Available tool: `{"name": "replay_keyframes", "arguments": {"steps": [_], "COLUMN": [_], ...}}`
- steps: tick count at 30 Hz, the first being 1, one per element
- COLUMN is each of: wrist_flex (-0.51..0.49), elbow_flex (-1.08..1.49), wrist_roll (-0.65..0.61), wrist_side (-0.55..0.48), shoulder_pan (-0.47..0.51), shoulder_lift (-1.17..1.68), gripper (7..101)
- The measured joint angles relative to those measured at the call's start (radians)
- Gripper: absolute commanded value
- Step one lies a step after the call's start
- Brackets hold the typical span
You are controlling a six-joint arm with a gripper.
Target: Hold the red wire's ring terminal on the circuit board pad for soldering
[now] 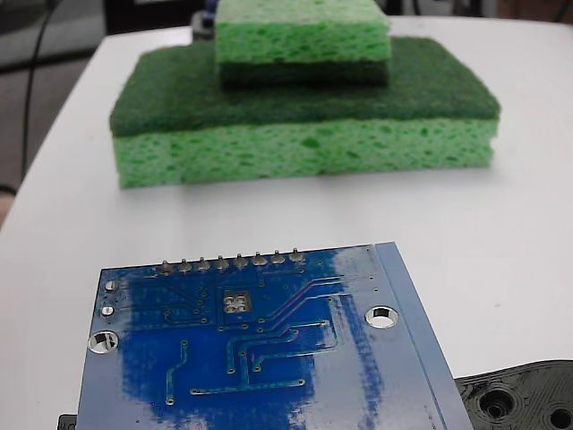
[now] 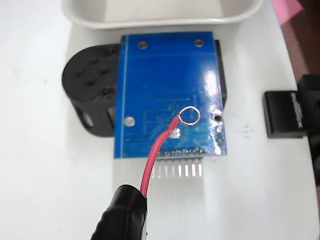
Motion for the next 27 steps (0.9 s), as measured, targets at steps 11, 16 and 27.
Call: {"name": "replay_keyframes", "arguments": {"steps": [11, 16, 27], "wrist_flex": [0.028, 0.049, 0.071], "elbow_flex": [-0.16, -0.227, -0.311], "wrist_roll": [-0.109, -0.164, -0.256], "wrist_side": [-0.137, -0.183, -0.265], "shoulder_pan": [0.026, 0.052, 0.124], "shoulder_lift": [-0.261, -0.345, -0.488], "gripper": [100.3, 100.3, 100.3]}}
